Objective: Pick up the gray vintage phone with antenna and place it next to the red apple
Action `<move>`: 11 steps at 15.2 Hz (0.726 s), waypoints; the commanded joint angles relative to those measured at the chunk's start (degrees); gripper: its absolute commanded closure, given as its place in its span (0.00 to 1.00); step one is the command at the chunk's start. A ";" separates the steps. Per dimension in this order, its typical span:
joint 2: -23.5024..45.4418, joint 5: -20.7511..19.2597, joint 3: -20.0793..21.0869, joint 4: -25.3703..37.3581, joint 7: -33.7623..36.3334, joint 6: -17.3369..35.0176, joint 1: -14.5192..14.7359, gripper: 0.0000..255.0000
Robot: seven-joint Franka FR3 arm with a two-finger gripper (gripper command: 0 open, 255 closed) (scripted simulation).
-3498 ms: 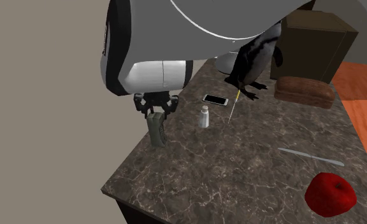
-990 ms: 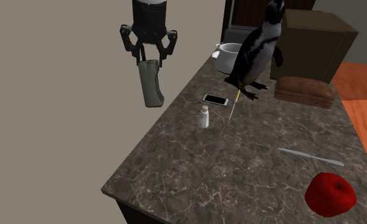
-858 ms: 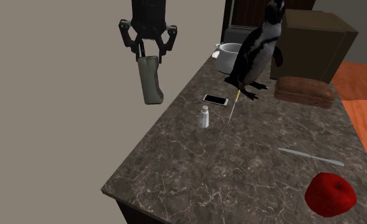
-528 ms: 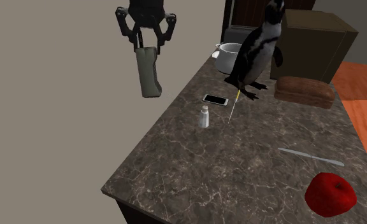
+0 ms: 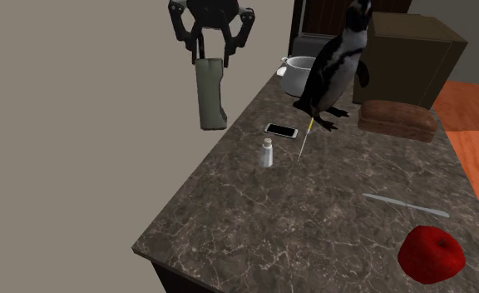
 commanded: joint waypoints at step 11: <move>-21.04 -3.69 -6.68 -14.57 -8.47 -6.86 -4.05 1.00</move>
